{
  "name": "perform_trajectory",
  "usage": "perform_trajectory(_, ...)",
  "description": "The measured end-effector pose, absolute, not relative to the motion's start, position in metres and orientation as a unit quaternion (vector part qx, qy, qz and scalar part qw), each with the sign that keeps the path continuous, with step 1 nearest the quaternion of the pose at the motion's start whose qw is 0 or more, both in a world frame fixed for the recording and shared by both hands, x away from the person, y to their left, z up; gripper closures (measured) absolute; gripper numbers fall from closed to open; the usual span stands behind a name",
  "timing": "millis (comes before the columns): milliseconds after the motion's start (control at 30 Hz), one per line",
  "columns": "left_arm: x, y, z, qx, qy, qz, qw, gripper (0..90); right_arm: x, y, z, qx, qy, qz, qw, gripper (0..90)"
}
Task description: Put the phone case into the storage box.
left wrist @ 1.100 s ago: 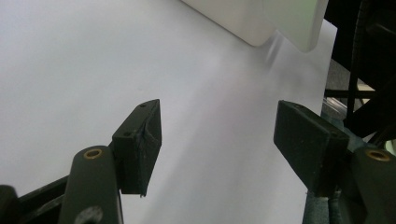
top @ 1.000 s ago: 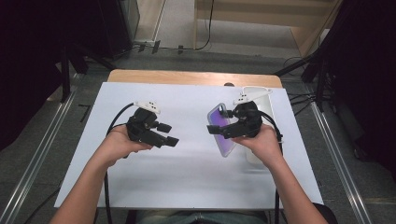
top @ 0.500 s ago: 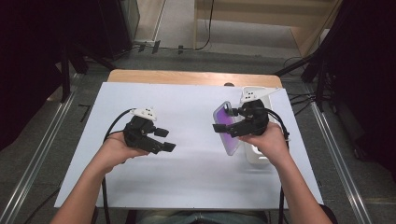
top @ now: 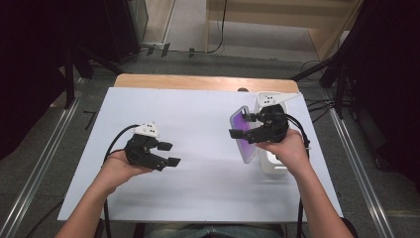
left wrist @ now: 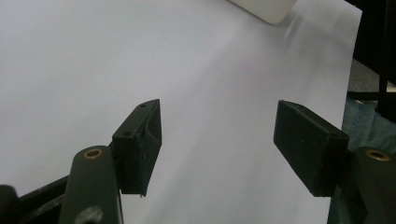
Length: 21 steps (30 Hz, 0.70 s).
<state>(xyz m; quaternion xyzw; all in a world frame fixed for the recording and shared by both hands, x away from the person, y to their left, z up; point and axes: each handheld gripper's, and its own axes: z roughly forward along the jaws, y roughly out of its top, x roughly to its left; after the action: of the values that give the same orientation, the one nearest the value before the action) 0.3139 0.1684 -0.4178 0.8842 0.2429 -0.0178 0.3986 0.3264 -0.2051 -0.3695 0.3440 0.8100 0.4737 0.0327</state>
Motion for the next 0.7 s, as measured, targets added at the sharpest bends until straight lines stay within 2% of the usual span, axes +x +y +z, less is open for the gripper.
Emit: perform_trajectory(700, 0.295, 0.188, -0.433, 0.871, 0.279, -0.003, 0.404, 32.3, 0.328, -0.222, -0.363, 0.380, 0.795, 0.469, 0.062, 15.8)
